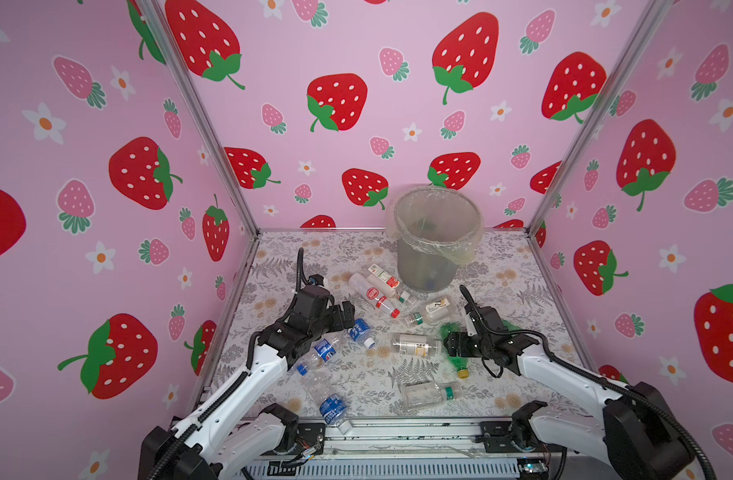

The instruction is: Throw the plastic bottles in the bin

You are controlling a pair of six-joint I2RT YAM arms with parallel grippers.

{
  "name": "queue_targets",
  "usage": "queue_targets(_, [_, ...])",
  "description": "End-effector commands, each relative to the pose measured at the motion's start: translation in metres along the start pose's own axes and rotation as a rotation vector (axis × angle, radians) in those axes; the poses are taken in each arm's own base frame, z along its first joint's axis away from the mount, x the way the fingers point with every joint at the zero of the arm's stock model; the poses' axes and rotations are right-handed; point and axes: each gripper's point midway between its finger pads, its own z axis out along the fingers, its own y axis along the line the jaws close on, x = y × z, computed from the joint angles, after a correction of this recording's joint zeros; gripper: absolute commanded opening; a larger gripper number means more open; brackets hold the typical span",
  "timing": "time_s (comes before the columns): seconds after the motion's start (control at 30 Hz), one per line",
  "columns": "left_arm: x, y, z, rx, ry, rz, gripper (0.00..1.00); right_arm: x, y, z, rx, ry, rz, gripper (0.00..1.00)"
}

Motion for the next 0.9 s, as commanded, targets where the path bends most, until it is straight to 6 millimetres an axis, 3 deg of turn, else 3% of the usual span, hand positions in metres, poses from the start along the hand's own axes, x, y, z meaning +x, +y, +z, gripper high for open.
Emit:
queue_targets(0.0, [0.000, 0.002, 0.000, 0.010, -0.003, -0.030, 0.99, -0.007, 0.001, 0.000, 0.008, -0.021, 0.003, 0.84])
queue_targets(0.1, [0.003, 0.005, 0.002, 0.005, 0.005, -0.039, 0.99, -0.008, 0.002, 0.001, 0.004, -0.026, 0.006, 0.77])
queue_targets(0.3, [0.001, 0.007, 0.005, 0.002, 0.007, -0.063, 0.99, -0.008, 0.002, 0.002, 0.002, -0.030, 0.007, 0.74])
queue_targets(0.87, [0.006, 0.008, 0.010, 0.001, 0.038, -0.080, 0.99, 0.003, -0.004, 0.005, 0.016, -0.012, -0.007, 0.55])
